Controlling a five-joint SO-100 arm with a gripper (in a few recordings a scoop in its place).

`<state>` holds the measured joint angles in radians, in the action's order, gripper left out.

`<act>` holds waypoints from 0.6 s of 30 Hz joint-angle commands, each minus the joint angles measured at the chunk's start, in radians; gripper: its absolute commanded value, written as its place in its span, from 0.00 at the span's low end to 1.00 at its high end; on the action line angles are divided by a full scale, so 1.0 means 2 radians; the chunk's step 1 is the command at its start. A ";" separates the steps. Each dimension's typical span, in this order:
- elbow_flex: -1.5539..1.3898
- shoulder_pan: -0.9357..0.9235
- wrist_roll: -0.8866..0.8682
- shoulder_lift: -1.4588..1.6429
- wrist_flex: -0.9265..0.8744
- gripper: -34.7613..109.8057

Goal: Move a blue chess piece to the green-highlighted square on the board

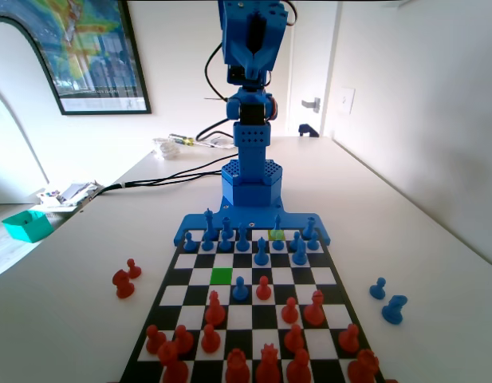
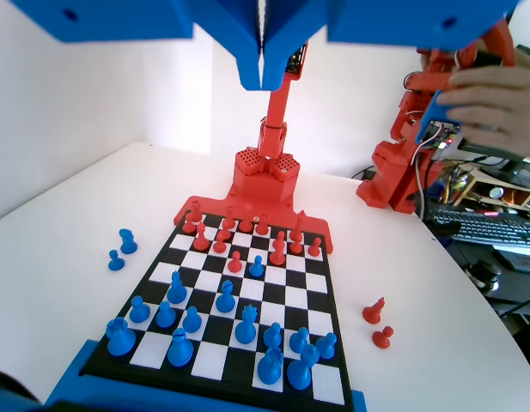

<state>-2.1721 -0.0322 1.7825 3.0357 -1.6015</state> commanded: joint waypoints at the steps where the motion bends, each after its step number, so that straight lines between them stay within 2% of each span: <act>1: 0.045 -0.004 0.005 -0.052 -0.024 0.25; 7: 0.130 -0.011 -0.021 -0.199 -0.075 0.25; 12: 0.145 0.001 -0.034 -0.296 -0.078 0.25; 18: 0.115 0.028 0.031 -0.370 -0.064 0.25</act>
<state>-1.9374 0.0031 1.7641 2.3608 -1.7334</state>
